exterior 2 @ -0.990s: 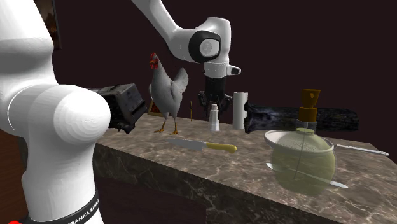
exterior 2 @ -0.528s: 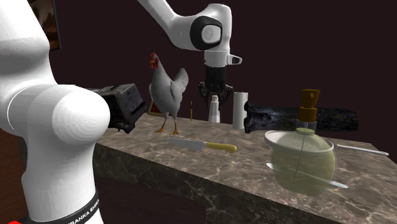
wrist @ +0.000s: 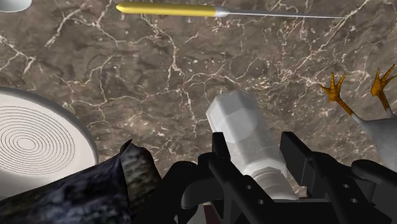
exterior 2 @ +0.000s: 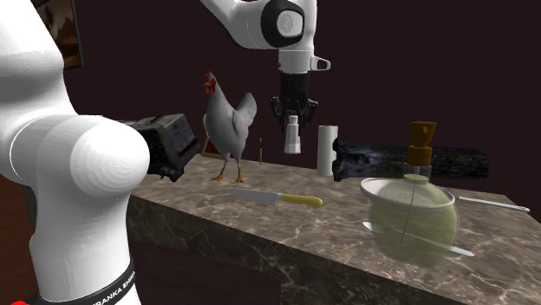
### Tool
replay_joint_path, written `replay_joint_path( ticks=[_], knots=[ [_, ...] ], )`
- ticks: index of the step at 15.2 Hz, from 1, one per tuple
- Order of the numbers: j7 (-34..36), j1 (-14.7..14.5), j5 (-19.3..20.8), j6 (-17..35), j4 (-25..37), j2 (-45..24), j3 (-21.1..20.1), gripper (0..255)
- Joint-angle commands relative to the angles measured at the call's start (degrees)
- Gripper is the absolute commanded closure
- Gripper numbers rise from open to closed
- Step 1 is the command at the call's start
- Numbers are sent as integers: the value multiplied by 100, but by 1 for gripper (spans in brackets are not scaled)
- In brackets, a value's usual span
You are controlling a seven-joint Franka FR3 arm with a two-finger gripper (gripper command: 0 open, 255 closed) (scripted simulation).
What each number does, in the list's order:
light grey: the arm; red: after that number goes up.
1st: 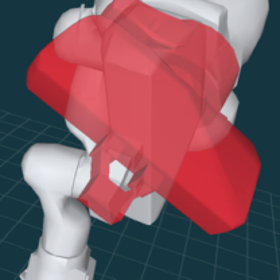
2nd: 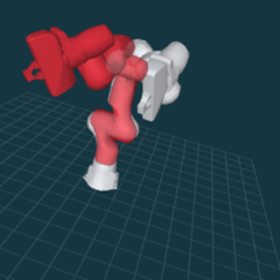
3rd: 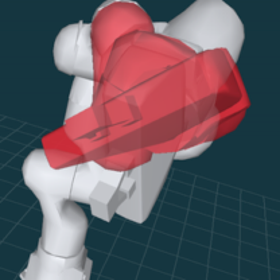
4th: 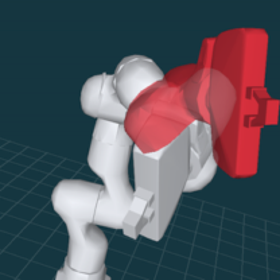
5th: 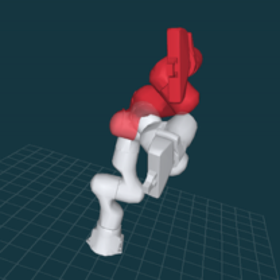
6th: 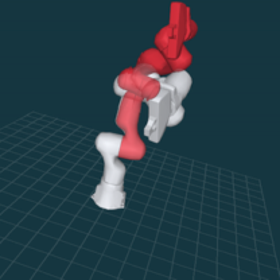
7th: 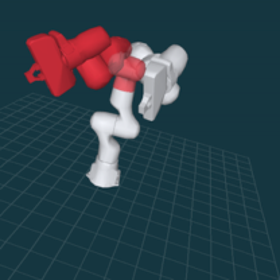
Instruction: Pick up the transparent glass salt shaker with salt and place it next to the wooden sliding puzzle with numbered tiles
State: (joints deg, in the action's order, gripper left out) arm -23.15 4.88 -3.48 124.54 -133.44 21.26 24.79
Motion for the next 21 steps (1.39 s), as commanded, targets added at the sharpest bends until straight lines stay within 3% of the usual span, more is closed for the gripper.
replay_joint_path(
  ticks=[1, 19, 21],
  knots=[
    [34, 9, 23, -159, 116, 46, -20, 255],
    [282, -6, 84, -1491, 1357, 157, -159, 255],
    [562, -88, 64, -1418, 1298, 169, -372, 255]
  ],
)
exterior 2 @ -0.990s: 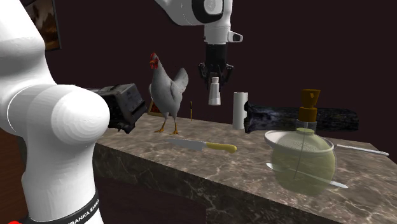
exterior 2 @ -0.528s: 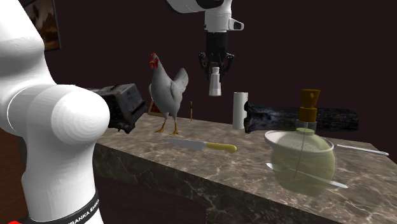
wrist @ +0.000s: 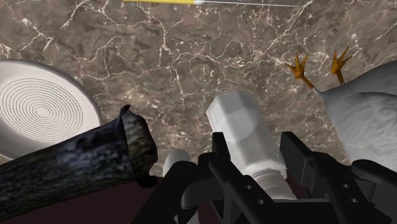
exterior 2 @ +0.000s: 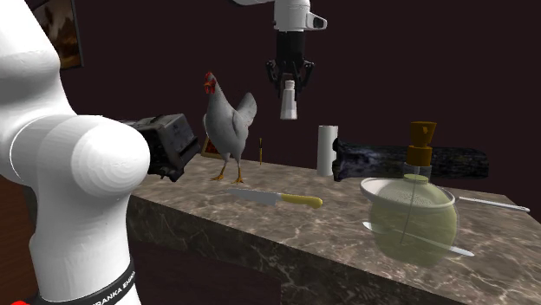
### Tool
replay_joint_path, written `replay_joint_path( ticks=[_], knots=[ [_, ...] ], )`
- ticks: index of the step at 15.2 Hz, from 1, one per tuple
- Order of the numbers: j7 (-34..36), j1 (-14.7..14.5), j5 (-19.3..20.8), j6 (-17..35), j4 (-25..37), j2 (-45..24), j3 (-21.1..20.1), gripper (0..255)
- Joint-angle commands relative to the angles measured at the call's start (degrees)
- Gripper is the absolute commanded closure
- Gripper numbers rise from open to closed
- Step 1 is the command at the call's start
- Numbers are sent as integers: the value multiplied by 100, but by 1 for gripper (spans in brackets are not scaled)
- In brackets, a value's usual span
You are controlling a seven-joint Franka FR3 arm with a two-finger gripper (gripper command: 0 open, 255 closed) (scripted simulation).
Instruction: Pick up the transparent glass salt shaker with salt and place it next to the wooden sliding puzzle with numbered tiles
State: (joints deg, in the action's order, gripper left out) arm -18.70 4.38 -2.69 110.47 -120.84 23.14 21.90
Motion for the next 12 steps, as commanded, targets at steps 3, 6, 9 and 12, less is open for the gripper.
replay_joint_path(
  ticks=[3, 6, 9, 12],
  knots=[
    [530, -169, -53, 93, -3, -45, -394, 255],
    [932, -307, -98, 191, 14, -127, -692, 255],
    [1327, -450, -139, 283, 90, -261, -975, 255],
    [1716, -591, -171, 363, 225, -444, -1249, 255]
  ],
)
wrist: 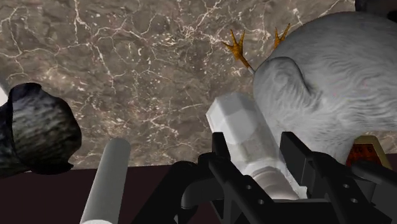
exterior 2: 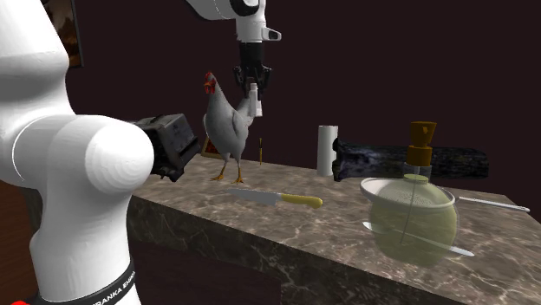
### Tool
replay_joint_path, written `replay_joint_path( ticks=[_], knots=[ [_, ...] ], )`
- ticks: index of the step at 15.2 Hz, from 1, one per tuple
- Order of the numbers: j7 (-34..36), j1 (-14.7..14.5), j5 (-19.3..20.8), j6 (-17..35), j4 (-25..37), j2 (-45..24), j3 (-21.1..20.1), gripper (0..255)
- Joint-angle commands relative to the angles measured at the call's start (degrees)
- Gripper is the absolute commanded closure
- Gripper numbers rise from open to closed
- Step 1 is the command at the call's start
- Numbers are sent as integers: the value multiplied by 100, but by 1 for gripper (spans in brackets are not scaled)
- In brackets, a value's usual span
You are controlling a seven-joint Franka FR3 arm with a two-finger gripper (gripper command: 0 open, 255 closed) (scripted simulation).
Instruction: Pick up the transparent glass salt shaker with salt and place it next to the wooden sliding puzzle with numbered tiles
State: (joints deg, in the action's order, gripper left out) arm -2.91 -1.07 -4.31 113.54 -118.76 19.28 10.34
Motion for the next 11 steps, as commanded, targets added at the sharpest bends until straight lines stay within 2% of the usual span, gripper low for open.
replay_joint_path(
  ticks=[1, 11],
  knots=[
    [266, -94, -17, 80, 75, -130, -180, 255],
    [1529, -562, 51, 201, 1030, -1112, -968, 255]
  ],
)
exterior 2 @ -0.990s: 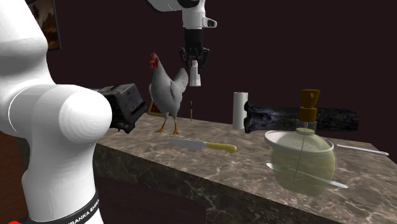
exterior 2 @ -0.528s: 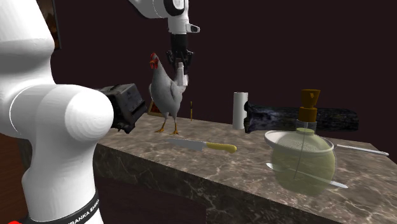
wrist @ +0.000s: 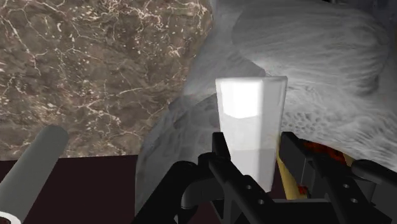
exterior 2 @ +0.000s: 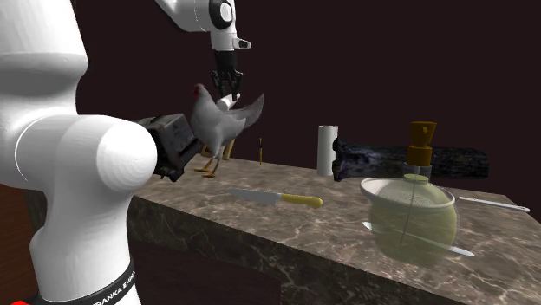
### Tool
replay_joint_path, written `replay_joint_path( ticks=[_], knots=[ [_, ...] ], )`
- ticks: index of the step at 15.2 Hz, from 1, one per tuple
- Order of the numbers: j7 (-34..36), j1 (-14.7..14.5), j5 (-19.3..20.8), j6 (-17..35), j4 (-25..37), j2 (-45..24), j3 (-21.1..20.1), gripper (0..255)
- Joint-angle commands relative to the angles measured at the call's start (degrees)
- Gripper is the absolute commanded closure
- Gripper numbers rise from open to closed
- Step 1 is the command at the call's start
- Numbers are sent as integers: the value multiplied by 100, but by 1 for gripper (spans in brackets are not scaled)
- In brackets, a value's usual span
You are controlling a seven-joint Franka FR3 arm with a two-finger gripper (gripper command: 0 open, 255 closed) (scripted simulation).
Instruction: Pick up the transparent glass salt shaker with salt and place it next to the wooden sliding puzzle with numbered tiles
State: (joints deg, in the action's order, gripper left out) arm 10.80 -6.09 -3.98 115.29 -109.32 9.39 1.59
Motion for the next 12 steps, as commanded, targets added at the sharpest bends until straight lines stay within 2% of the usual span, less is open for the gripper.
replay_joint_path(
  ticks=[1, 7, 12],
  knots=[
    [282, -106, 42, 22, 220, -247, -162, 255],
    [1016, -407, 252, -86, 1199, -1089, -529, 255],
    [1591, -714, 502, -323, 2288, -1938, -751, 255]
  ],
)
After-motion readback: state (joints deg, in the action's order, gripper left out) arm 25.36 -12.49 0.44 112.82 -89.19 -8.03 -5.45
